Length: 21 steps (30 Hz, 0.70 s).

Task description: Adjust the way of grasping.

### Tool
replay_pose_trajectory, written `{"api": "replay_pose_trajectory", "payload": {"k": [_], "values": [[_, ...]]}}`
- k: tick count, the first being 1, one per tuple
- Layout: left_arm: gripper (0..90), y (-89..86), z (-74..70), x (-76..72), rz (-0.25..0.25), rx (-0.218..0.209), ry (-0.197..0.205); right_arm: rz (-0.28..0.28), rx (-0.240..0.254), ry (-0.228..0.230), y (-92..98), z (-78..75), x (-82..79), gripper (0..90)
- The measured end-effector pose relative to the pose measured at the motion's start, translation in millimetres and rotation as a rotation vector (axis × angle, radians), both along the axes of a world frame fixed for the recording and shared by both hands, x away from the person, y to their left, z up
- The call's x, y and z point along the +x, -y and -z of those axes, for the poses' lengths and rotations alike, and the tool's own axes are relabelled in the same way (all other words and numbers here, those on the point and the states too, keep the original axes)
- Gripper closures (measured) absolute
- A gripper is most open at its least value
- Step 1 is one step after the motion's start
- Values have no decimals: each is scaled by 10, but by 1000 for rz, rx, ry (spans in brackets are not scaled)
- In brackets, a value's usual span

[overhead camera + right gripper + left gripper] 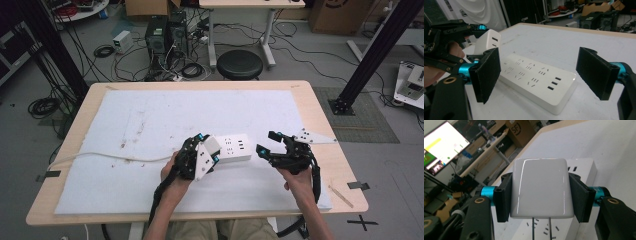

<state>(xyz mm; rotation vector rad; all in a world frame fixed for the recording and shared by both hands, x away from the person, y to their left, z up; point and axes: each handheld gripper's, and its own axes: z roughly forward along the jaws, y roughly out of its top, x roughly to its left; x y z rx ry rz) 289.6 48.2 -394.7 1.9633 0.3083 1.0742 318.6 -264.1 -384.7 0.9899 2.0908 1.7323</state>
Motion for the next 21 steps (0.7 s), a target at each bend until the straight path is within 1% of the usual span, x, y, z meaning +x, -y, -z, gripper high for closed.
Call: {"api": "replay_pose_trajectory", "payload": {"k": [1,2,3,4,5,6,7,8,10,12,13,14,15,17,19,21], "values": [[425,0,0,0,0,0,0,0,0,0,0,0,0,203],[425,36,24,-30,18,15,41,-10,2,-1,-16,-5,0,203],[425,57,41,-51,27,23,59,-37,1,0,-62,-11,8,203],[425,75,56,-63,32,27,77,-43,2,-5,-70,-12,7,203],[425,75,56,-63,32,27,77,-43,2,-5,-70,-12,7,203],[425,98,75,-81,40,32,103,-53,2,-6,-83,-10,10,203],[425,113,90,-92,47,34,120,-70,3,-12,-106,-11,11,203],[425,128,96,-102,52,46,142,-81,0,-16,-118,-12,11,204],[425,155,121,-123,65,61,199,-100,6,-27,-150,-17,8,203],[425,180,143,-140,76,65,239,-123,8,-19,-176,-21,18,204],[425,180,143,-140,76,65,239,-123,8,-19,-176,-21,18,204],[425,204,159,-154,87,68,267,-131,7,-30,-191,-30,12,204],[425,204,159,-154,87,68,267,-131,7,-30,-191,-30,12,204],[425,240,190,-170,101,76,305,-173,10,-28,-250,-42,19,204],[425,265,216,-190,109,89,338,-181,2,-32,-275,-44,19,204],[425,286,236,-208,114,98,358,-194,0,-36,-295,-42,21,204]]}}
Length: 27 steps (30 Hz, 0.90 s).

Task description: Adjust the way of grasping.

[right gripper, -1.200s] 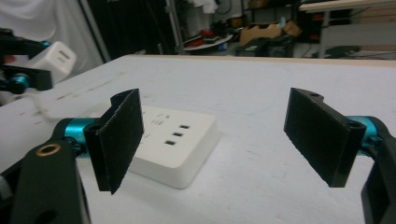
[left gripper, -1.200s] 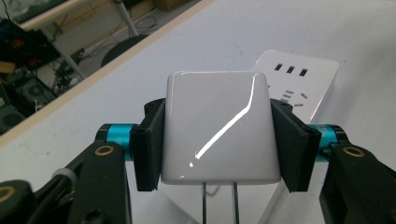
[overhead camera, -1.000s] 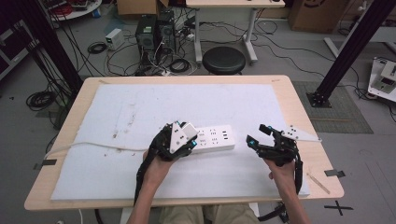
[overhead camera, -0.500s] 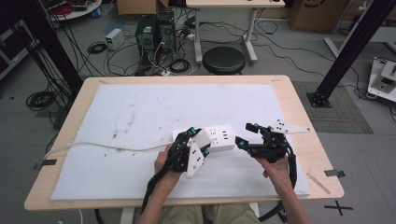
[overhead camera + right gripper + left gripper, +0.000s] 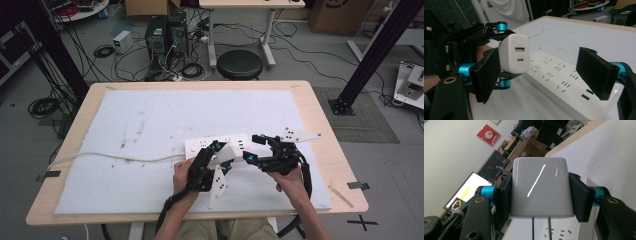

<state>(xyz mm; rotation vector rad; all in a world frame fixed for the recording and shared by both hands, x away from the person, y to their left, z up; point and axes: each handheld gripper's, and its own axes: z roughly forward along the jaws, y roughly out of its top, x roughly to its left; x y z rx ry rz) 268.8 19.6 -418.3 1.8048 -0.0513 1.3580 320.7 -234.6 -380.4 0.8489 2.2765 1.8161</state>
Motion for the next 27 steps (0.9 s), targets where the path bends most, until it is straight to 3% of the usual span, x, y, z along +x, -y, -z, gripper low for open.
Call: {"api": "replay_pose_trajectory", "payload": {"k": [4,6,11,14,17,23,27], "values": [[425,24,8,-34,5,1,26,-19,5,2,-29,7,9,204],[425,44,-6,-55,38,-6,54,-40,7,-13,-54,16,13,205],[425,74,4,-69,65,8,73,-89,16,-30,-102,23,14,210],[425,91,10,-75,74,13,94,-124,11,-27,-136,29,18,254],[425,96,7,-91,71,33,119,-150,9,-29,-171,32,20,256],[425,101,-1,-128,83,31,173,-182,4,-26,-204,41,19,259],[425,112,-1,-149,93,41,186,-200,12,-38,-204,41,8,295]]}}
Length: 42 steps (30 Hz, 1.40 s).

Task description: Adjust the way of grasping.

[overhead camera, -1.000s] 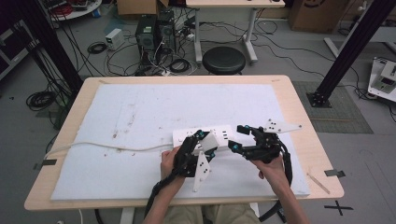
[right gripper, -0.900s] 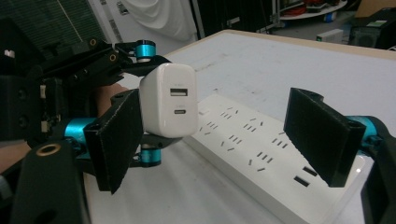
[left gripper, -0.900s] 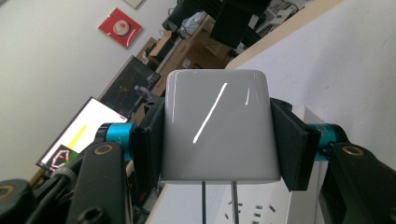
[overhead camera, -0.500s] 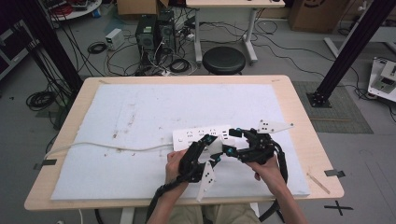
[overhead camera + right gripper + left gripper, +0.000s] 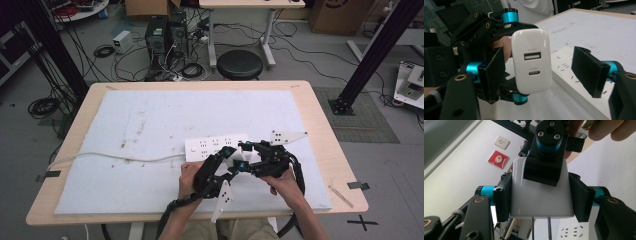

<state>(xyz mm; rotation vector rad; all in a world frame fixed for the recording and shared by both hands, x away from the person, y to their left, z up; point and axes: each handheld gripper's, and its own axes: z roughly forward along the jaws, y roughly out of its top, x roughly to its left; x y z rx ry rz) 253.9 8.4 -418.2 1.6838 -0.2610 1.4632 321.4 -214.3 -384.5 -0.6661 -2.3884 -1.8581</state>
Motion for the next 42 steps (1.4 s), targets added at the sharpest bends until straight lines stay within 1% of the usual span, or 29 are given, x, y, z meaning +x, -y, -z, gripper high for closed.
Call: {"api": "replay_pose_trajectory", "payload": {"k": [1,2,3,4,6,7,9,12,15,17,21,22,23,25,29,33,37,42], "values": [[425,3,2,-1,2,2,-3,-6,4,-2,0,0,-1,317],[425,6,4,-1,5,5,-5,-15,7,11,-1,5,8,338],[425,8,4,2,8,6,-8,-19,2,9,-2,3,2,347],[425,11,7,3,11,7,-10,-21,2,17,-4,4,3,359],[425,10,4,1,16,3,-12,-31,3,5,-5,3,-5,395],[425,8,-1,0,17,6,-10,-38,8,15,-6,5,-1,398],[425,11,-3,1,26,2,-13,-42,8,11,-6,6,-5,407],[425,15,-1,0,30,4,-14,-47,13,18,-5,14,5,432],[425,15,-3,-3,28,11,-15,-50,12,7,-4,17,-3,461],[425,19,-2,-4,31,8,-16,-61,13,6,-5,21,0,488],[425,22,-2,-3,35,10,-17,-64,14,9,-9,28,3,491],[425,25,-1,-5,34,16,-15,-64,14,9,-9,28,3,504],[425,25,-1,-4,35,16,-15,-75,16,9,-12,35,3,544],[425,25,0,-1,35,17,-17,-65,12,15,-14,34,-1,554],[425,25,4,4,38,15,-20,-75,17,13,-13,35,3,597],[424,23,4,8,41,12,-27,-79,16,8,-5,36,6,625],[424,21,3,8,36,17,-30,-74,9,19,-9,38,5,628],[424,21,5,17,39,12,-42,-65,3,11,-14,39,-1,629]]}}
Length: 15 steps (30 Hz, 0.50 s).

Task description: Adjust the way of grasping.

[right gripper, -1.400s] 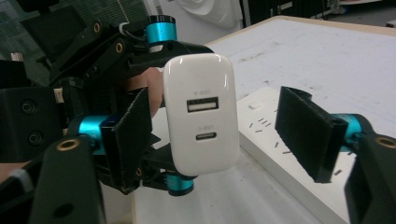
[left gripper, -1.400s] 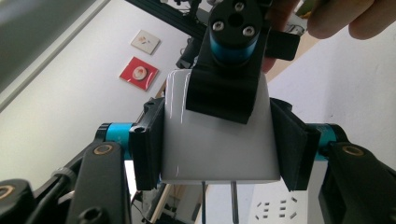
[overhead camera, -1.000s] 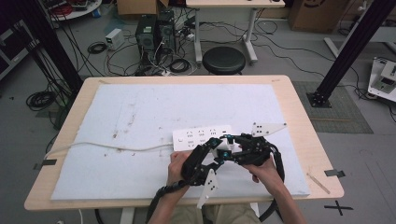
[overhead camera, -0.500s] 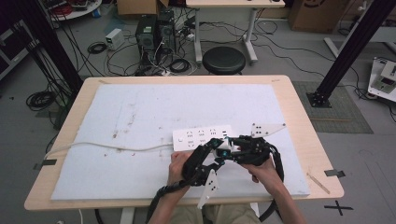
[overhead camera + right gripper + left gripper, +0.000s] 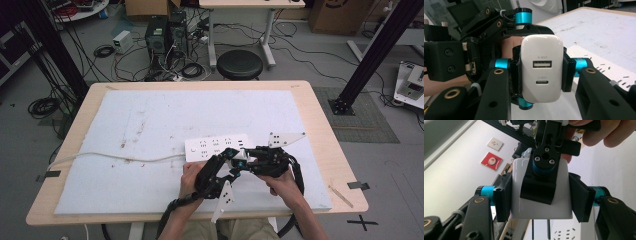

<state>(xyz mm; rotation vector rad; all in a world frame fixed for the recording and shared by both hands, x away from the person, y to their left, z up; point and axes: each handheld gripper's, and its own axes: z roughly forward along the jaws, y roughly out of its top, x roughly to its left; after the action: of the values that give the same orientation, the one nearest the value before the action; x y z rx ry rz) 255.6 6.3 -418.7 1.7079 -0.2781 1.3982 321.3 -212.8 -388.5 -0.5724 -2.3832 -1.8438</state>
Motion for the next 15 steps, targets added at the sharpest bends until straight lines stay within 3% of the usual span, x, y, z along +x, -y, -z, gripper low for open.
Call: {"api": "replay_pose_trajectory", "payload": {"k": [10,13,15], "values": [[415,0,-5,20,2,-3,-33,24,-7,-10,-5,9,9,630],[335,8,-2,27,4,-13,-60,30,-5,-13,4,11,19,630],[331,15,2,38,-16,-11,-74,32,-3,-9,8,10,24,630]]}}
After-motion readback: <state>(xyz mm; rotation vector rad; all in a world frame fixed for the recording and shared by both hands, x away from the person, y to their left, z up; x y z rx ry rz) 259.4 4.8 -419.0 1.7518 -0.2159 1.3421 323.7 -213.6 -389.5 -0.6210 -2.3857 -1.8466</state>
